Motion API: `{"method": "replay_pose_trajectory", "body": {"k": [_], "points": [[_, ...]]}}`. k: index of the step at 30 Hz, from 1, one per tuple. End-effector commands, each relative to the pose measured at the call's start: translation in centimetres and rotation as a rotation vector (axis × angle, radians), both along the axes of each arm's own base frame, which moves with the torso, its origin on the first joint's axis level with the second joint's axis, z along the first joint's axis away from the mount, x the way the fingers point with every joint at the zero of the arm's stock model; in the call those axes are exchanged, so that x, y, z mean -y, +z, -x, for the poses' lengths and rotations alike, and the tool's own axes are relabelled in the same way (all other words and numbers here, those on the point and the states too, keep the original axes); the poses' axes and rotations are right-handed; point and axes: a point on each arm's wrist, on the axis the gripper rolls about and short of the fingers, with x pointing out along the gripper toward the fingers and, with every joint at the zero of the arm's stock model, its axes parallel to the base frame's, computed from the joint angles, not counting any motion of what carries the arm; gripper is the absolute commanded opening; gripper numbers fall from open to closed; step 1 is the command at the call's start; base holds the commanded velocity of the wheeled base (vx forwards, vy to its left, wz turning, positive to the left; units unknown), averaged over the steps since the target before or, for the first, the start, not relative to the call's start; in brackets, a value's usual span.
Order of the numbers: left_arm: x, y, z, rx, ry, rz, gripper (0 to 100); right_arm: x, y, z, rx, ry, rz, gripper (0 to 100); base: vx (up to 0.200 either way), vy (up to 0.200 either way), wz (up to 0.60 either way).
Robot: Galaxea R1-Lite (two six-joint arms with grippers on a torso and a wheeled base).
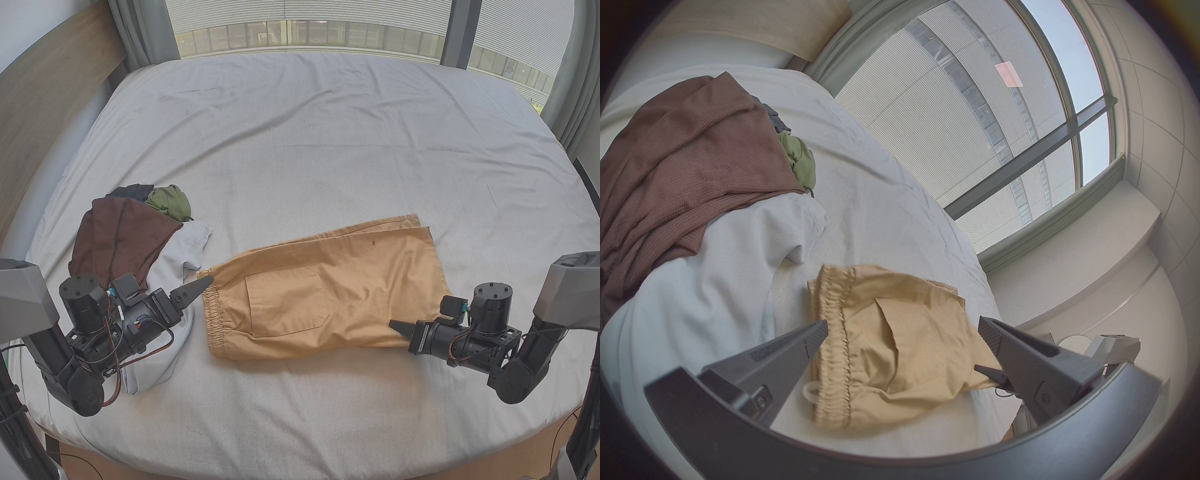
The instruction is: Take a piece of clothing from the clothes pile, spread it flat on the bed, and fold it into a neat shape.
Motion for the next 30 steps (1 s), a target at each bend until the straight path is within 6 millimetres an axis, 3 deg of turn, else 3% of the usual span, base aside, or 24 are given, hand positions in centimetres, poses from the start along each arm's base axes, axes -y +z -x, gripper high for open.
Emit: {"method": "replay_pose_trajectory", "body": {"k": [1, 7, 11, 12, 15, 17, 18, 23, 30], "points": [[0.0, -0.3, 0.0, -0.011, 0.001, -0.002, 100, 0.3, -1.1, 0.5, -0.04, -0.005, 0.026, 0, 0.0, 0.0, 0.0], [0.1, -1.1, 0.0, -0.04, -0.006, -0.008, 100, 0.4, -2.6, 0.8, -0.071, 0.009, 0.077, 0, 0.0, 0.0, 0.0], [0.4, -2.0, 0.5, -0.076, -0.023, -0.029, 100, 0.3, -2.5, 1.4, -0.044, 0.021, 0.073, 0, 0.0, 0.0, 0.0], [0.4, -2.1, 0.5, -0.074, -0.026, -0.036, 100, 0.4, -2.5, 1.7, -0.044, 0.023, 0.074, 100, 0.0, 0.0, 0.0], [0.4, -2.7, 0.6, -0.089, -0.034, -0.06, 100, 0.1, -2.9, 3.2, -0.076, 0.057, 0.093, 100, 0.0, 0.0, 0.0], [0.4, -2.7, 0.6, -0.089, -0.034, -0.06, 100, 0.1, -2.9, 3.2, -0.076, 0.057, 0.093, 100, 0.0, 0.0, 0.0], [0.7, -3.4, 0.7, -0.114, -0.044, -0.066, 100, -0.2, -3.4, 4.6, -0.116, 0.088, 0.114, 100, 0.0, 0.0, 0.0], [0.9, -4.5, 0.6, -0.149, -0.053, -0.079, 100, -1.4, -4.0, 6.7, -0.154, 0.177, 0.146, 100, 0.0, 0.0, 0.0], [1.2, -5.1, 0.7, -0.173, -0.063, -0.086, 100, -4.1, -3.0, 8.8, -0.119, 0.345, 0.108, 100, 0.0, 0.0, 0.0]]}}
